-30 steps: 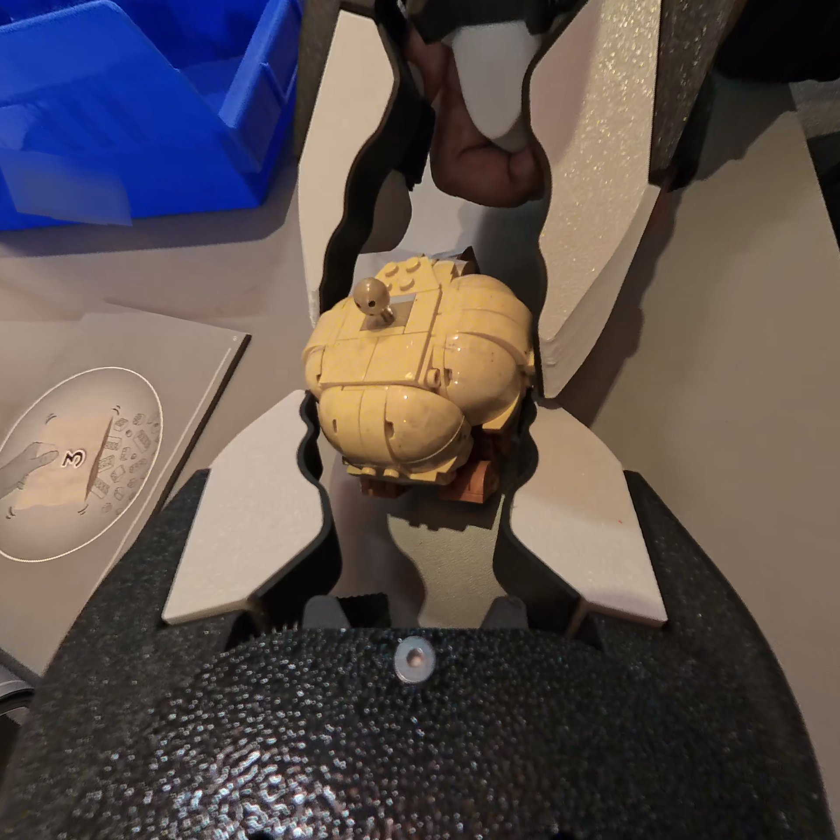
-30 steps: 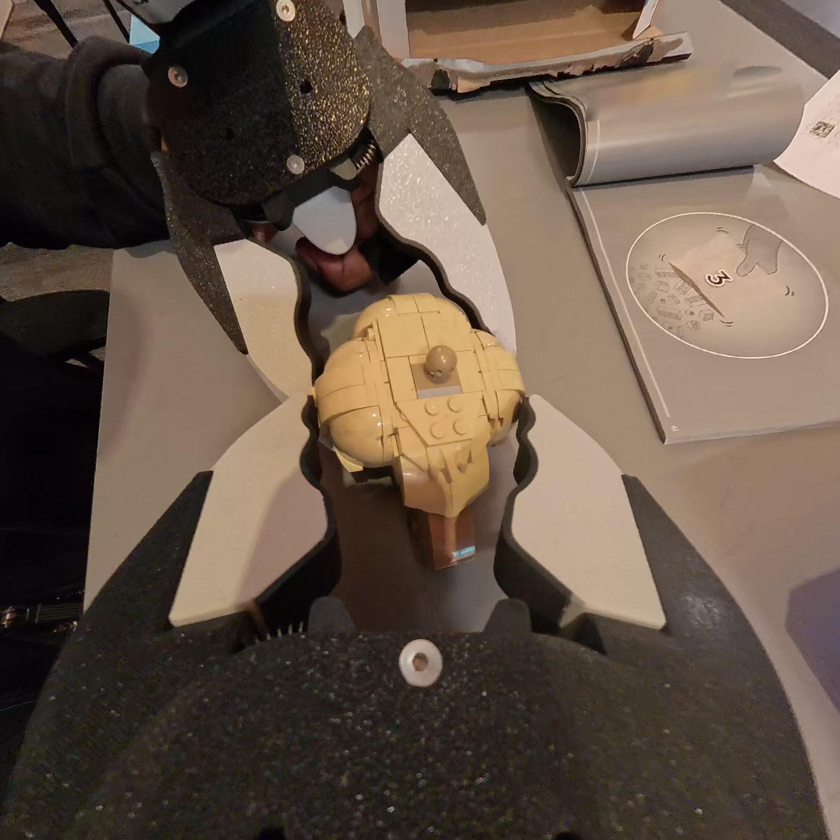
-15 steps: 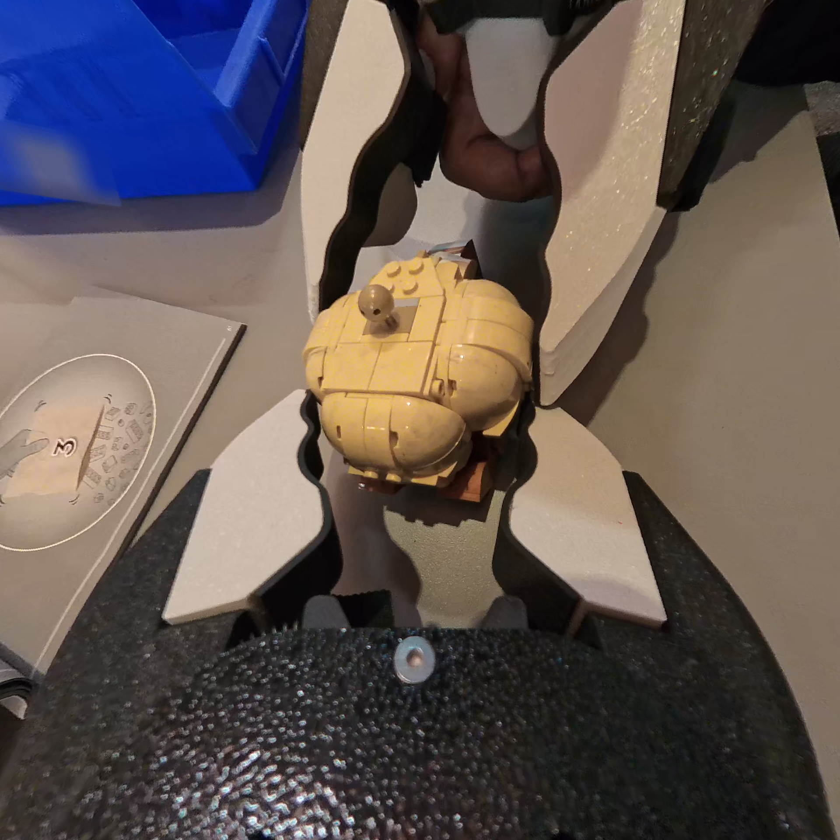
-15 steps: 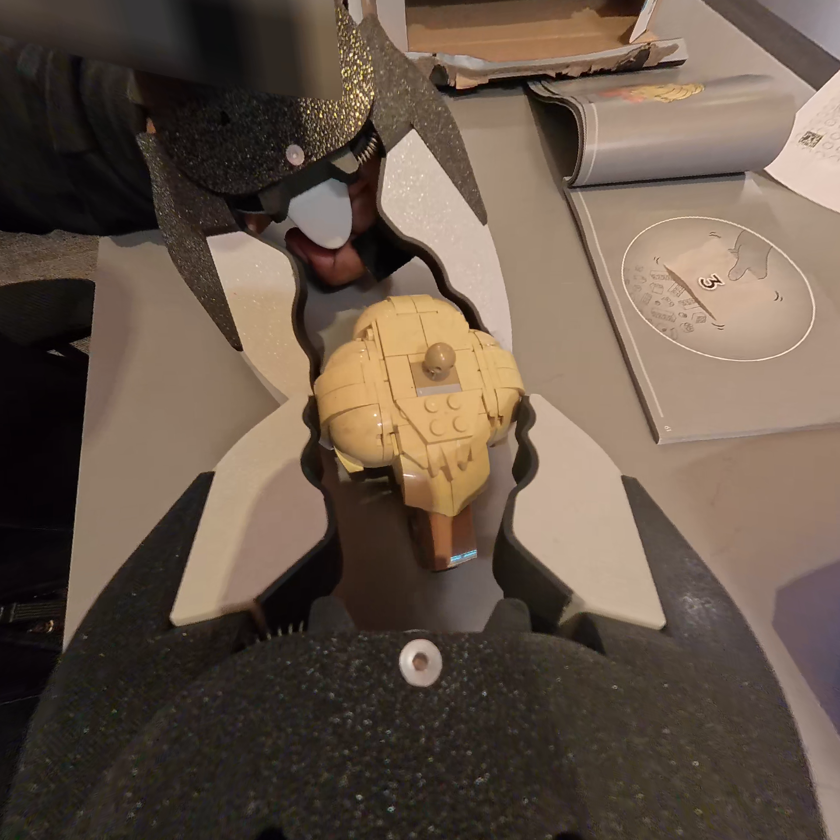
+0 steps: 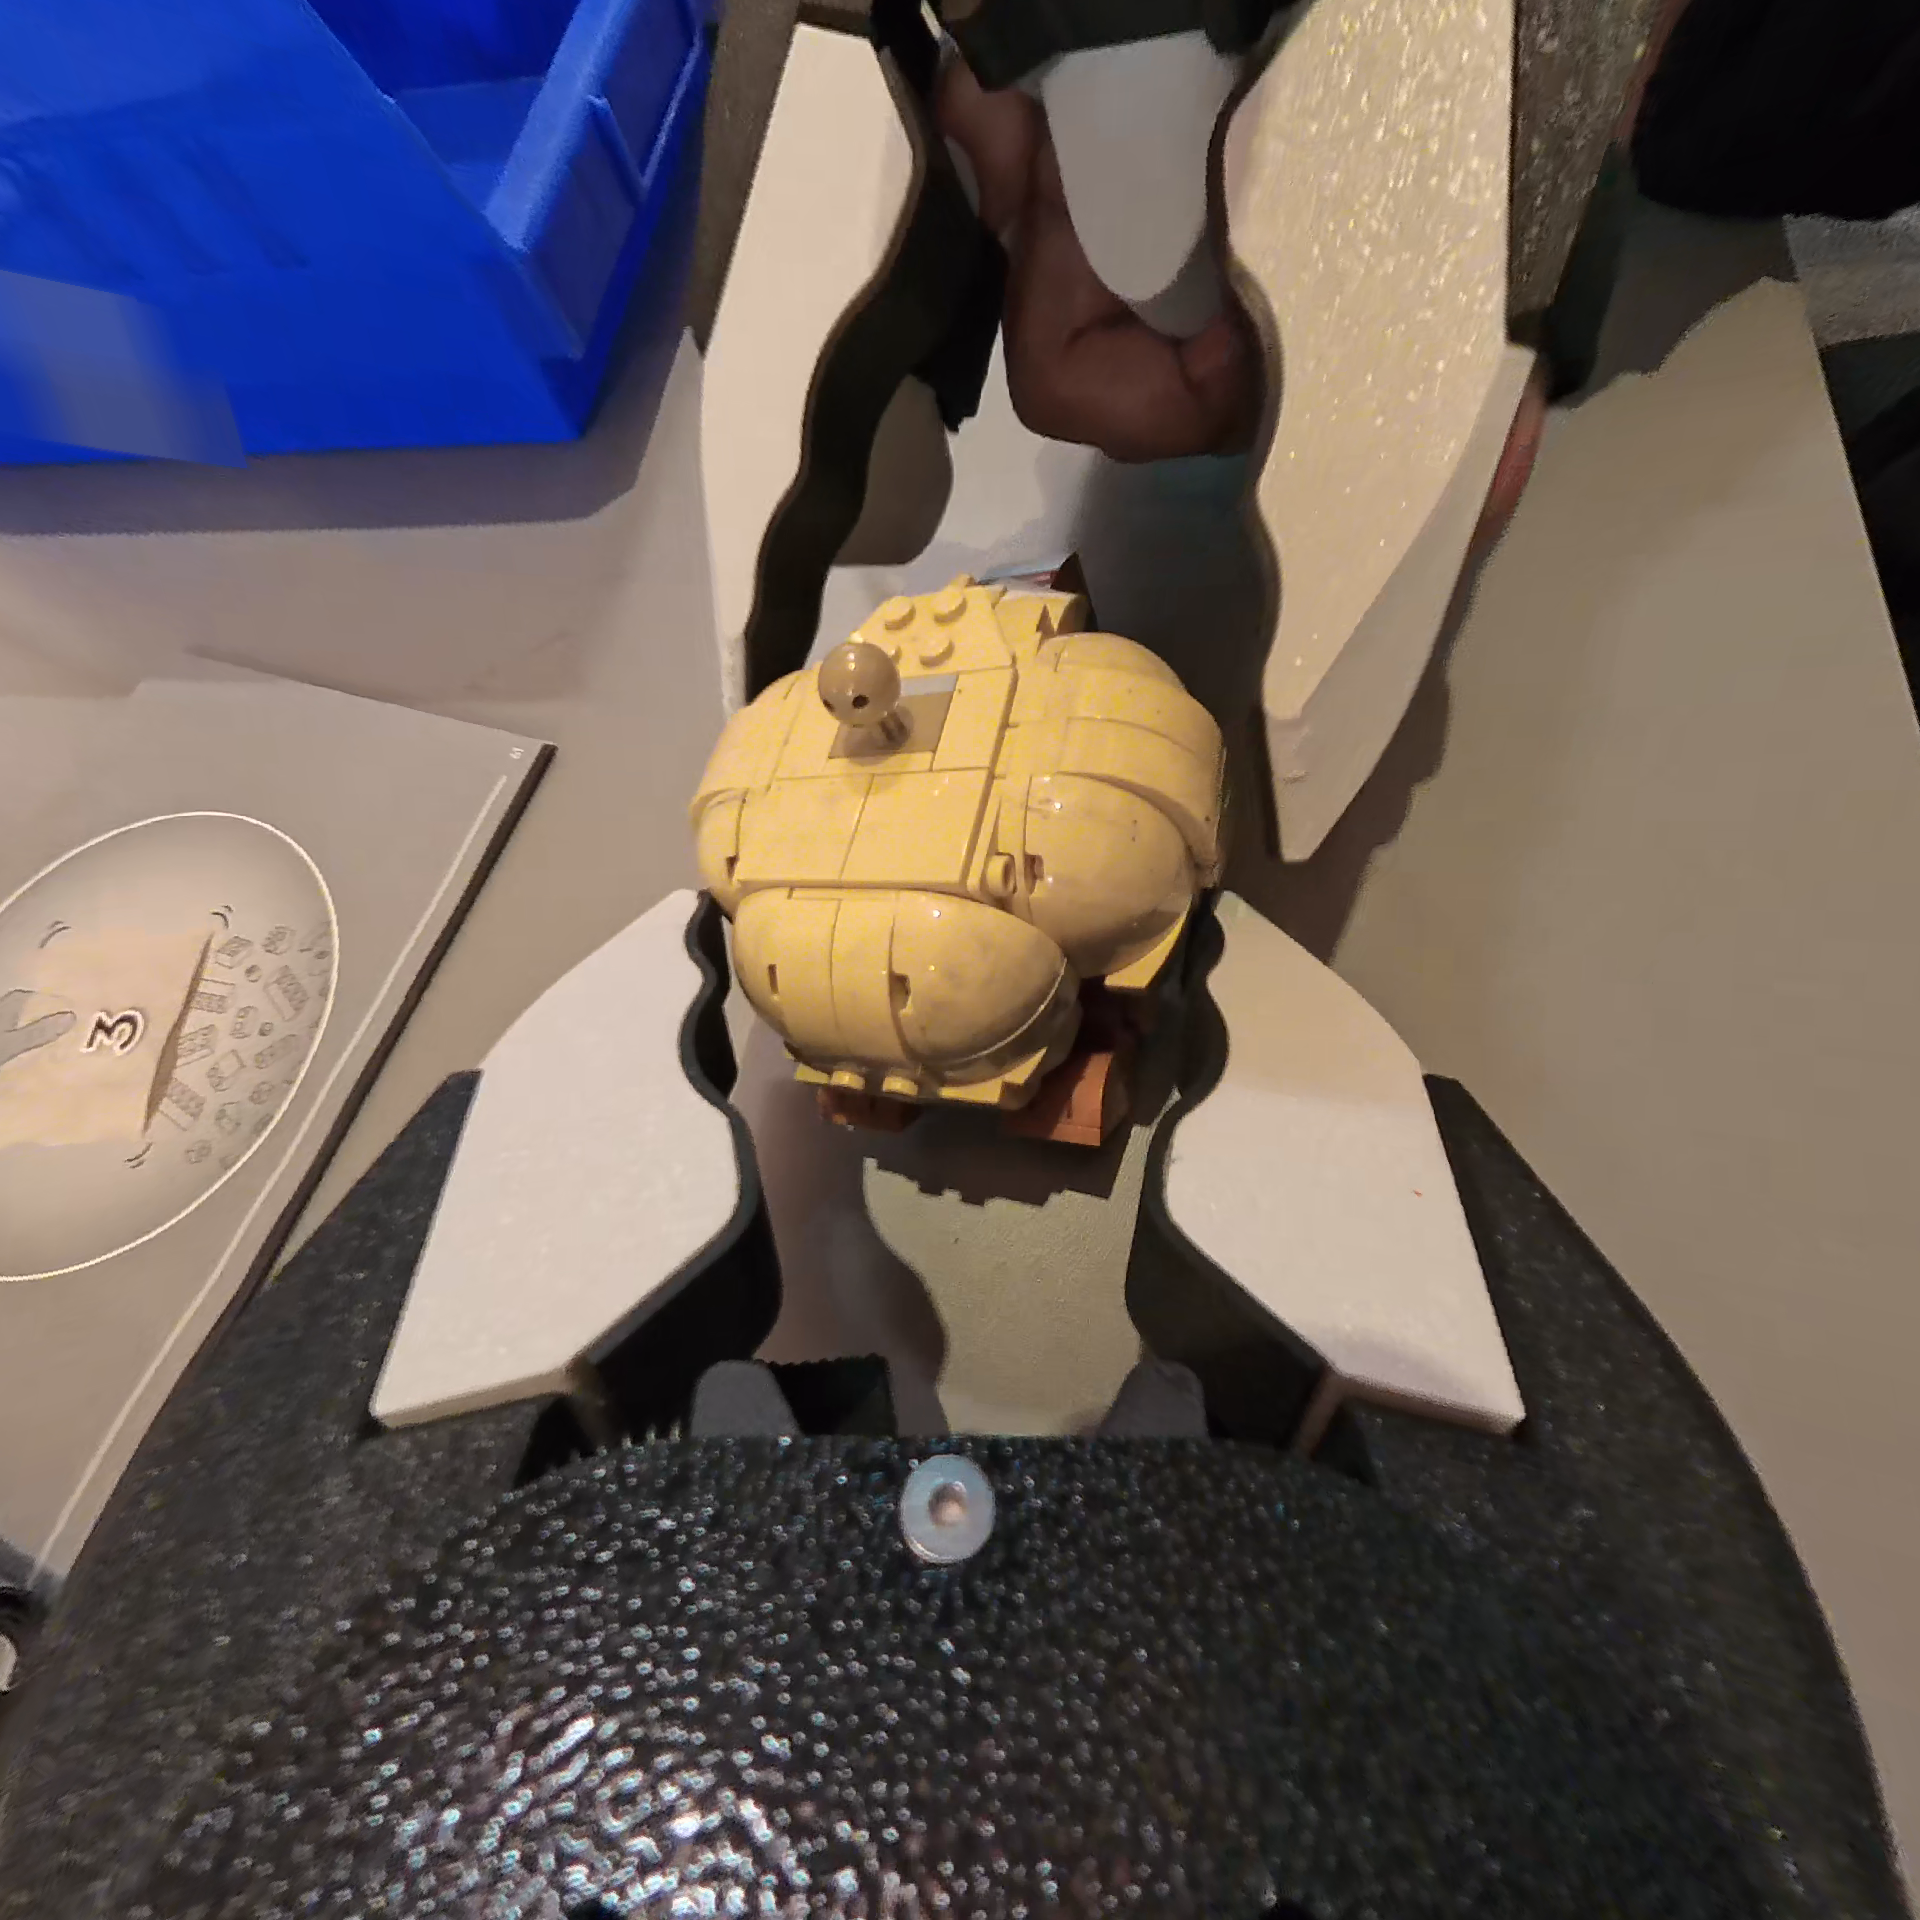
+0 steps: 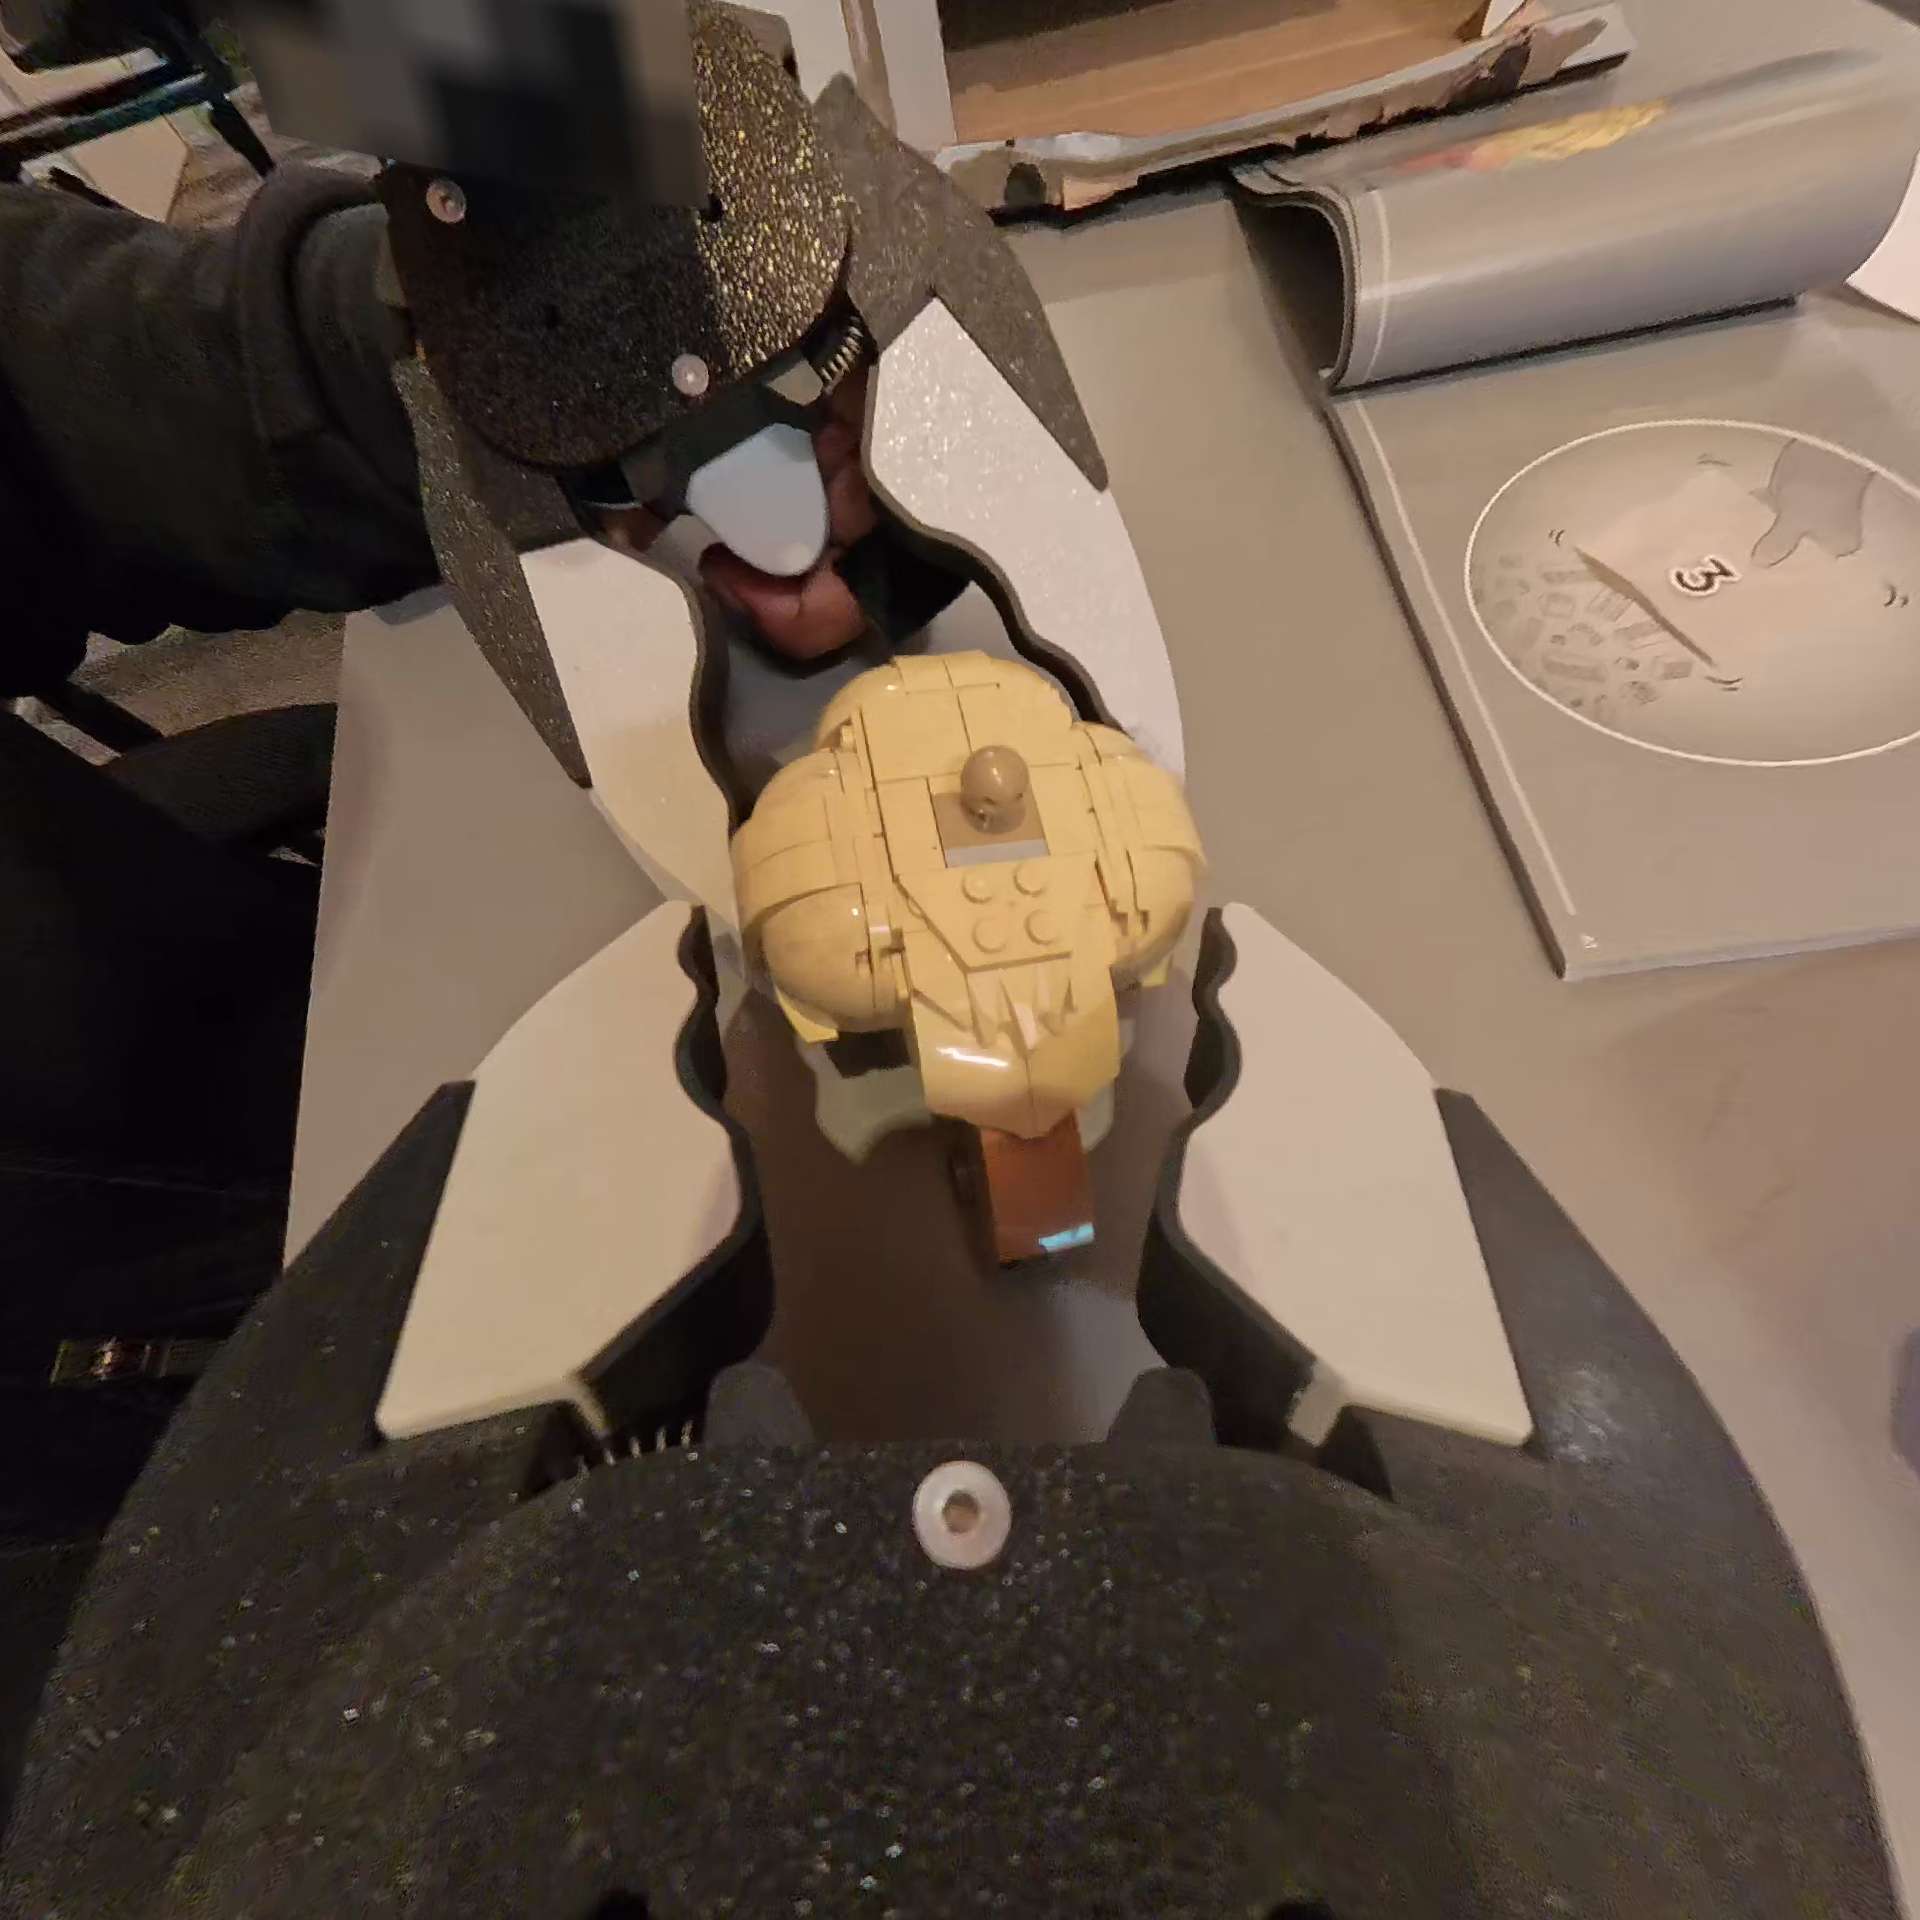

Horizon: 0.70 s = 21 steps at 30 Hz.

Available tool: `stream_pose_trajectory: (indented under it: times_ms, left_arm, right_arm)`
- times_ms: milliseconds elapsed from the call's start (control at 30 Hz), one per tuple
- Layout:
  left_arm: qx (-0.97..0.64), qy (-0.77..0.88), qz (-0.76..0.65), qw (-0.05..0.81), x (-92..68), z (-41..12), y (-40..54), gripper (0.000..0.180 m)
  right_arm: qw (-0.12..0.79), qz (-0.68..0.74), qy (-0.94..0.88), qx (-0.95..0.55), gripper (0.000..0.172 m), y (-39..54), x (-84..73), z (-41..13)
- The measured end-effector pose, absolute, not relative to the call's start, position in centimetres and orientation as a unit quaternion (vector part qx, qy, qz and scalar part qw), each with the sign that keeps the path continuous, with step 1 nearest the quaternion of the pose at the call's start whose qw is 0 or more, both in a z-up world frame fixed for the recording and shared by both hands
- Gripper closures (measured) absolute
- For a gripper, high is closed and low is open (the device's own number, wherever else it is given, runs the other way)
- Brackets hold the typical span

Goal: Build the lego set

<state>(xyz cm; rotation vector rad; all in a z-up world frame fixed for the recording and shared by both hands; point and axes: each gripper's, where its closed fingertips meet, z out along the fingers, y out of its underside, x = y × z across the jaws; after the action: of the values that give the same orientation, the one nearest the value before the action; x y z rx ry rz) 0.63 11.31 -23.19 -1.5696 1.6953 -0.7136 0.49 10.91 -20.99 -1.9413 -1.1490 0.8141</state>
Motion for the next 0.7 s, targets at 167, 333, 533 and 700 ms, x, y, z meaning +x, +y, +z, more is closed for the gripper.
stream_pose_trajectory:
  times_ms: [167, 333, 533, 700]
  left_arm:
    - [-0.604, 0.659, -0.282, 0.349, 0.51, -23.19, 11.29, 0.097]
    - [-0.608, 0.656, -0.283, 0.347, 0.52, -23.20, 11.32, 0.097]
    - [-0.610, 0.657, -0.268, 0.354, 0.52, -23.25, 11.31, 0.098]
    - [-0.612, 0.656, -0.266, 0.352, 0.59, -23.25, 11.33, 0.098]
  right_arm:
    - [0.358, 0.309, -0.462, -0.750, 0.079, 10.90, 1.01, -21.34]
    - [0.364, 0.302, -0.472, -0.744, 0.082, 11.09, 0.46, -21.33]
    - [0.381, 0.289, -0.473, -0.740, 0.089, 11.18, 0.19, -21.13]
    - [0.384, 0.283, -0.480, -0.736, 0.089, 11.20, 0.26, -21.14]
